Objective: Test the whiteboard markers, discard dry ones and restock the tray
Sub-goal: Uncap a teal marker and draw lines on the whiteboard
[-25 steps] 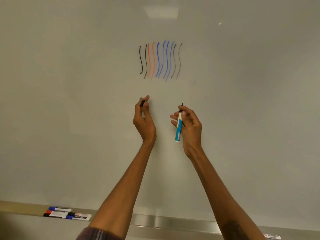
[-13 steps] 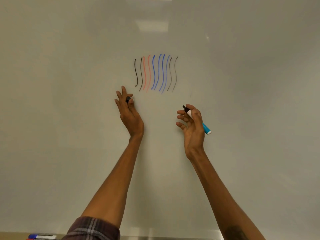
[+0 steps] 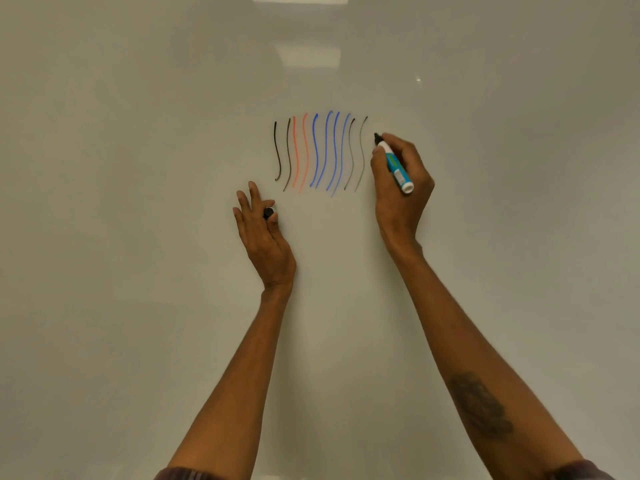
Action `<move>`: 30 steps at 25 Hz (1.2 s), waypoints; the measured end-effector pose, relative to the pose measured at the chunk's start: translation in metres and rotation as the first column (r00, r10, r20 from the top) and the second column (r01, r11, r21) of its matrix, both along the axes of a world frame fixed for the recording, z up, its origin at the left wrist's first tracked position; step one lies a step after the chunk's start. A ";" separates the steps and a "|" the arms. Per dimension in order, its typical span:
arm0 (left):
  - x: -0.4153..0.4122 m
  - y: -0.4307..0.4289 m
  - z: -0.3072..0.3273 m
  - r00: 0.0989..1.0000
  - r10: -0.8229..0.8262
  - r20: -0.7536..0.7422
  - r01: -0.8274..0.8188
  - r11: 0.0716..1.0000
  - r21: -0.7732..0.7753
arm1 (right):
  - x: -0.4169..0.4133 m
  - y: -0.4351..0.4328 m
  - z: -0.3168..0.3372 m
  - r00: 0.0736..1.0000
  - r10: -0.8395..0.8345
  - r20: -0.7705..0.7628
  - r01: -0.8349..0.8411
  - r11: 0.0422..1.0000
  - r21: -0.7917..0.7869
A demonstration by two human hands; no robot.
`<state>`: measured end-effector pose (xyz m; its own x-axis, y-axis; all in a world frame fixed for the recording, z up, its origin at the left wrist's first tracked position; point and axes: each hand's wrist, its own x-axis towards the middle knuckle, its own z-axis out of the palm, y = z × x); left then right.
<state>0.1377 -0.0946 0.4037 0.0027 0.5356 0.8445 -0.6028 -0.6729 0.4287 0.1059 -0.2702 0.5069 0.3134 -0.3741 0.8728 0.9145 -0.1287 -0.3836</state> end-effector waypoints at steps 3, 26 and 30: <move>0.001 0.000 0.001 1.000 0.005 0.003 -0.005 1.000 0.014 | 0.013 -0.001 0.020 0.989 -0.124 0.076 0.128 0.991 -0.050; -0.001 0.000 -0.001 1.000 0.009 0.017 -0.010 0.999 0.047 | 0.015 -0.019 -0.035 0.959 -0.265 0.104 0.282 0.932 -0.228; -0.006 0.001 -0.001 0.997 -0.077 -0.017 0.077 0.997 -0.009 | 0.000 -0.016 -0.078 0.990 -0.136 -0.034 0.127 0.973 -0.195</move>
